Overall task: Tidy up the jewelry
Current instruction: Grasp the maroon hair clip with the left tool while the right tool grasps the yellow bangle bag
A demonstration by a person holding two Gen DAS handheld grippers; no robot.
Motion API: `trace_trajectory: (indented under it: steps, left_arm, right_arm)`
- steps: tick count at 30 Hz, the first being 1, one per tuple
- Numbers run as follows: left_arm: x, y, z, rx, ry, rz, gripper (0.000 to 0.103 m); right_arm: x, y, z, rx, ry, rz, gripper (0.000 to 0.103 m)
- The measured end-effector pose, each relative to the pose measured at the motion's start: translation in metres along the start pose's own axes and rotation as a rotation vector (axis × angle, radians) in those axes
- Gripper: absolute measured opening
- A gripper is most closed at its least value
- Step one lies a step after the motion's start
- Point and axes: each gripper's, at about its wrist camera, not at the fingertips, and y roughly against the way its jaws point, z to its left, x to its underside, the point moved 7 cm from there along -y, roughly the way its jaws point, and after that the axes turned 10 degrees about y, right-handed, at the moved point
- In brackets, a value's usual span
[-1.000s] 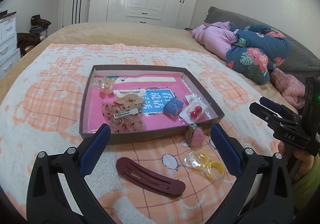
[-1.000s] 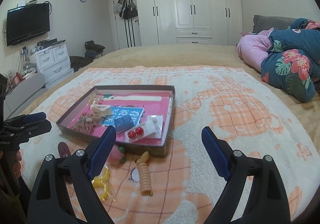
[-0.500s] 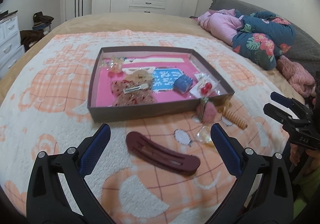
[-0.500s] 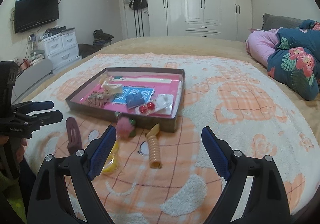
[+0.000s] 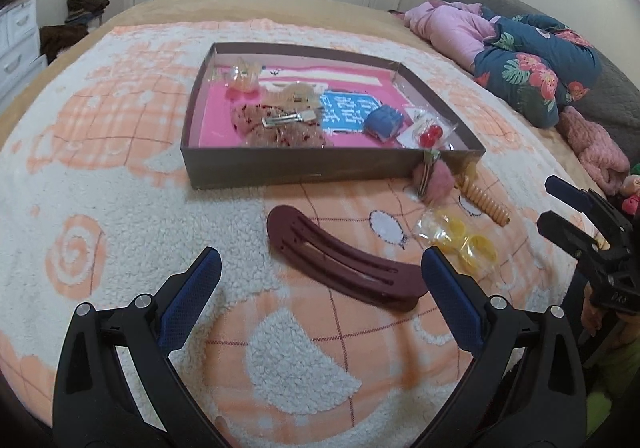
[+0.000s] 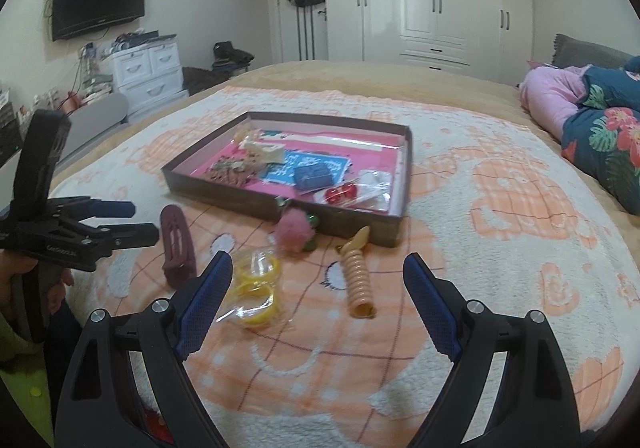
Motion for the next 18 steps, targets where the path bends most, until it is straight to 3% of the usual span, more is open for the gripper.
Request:
trace_trajectory:
  steps: [4,9,18]
  left_arm:
    - [0.002,-0.004,0.002,0.016,0.007,0.017,0.088]
    - [0.007,-0.015,0.002,0.065,0.044,0.068,0.076]
    - [0.004,-0.025,0.005,0.123,0.095,0.084,0.073]
  right_arm:
    - [0.003,-0.004,0.013,-0.026,0.030,0.015,0.084]
    - [0.009,-0.015,0.028,-0.067,0.067,0.047,0.080]
    - [0.017,-0.035,0.039,-0.099,0.099,0.095,0.074]
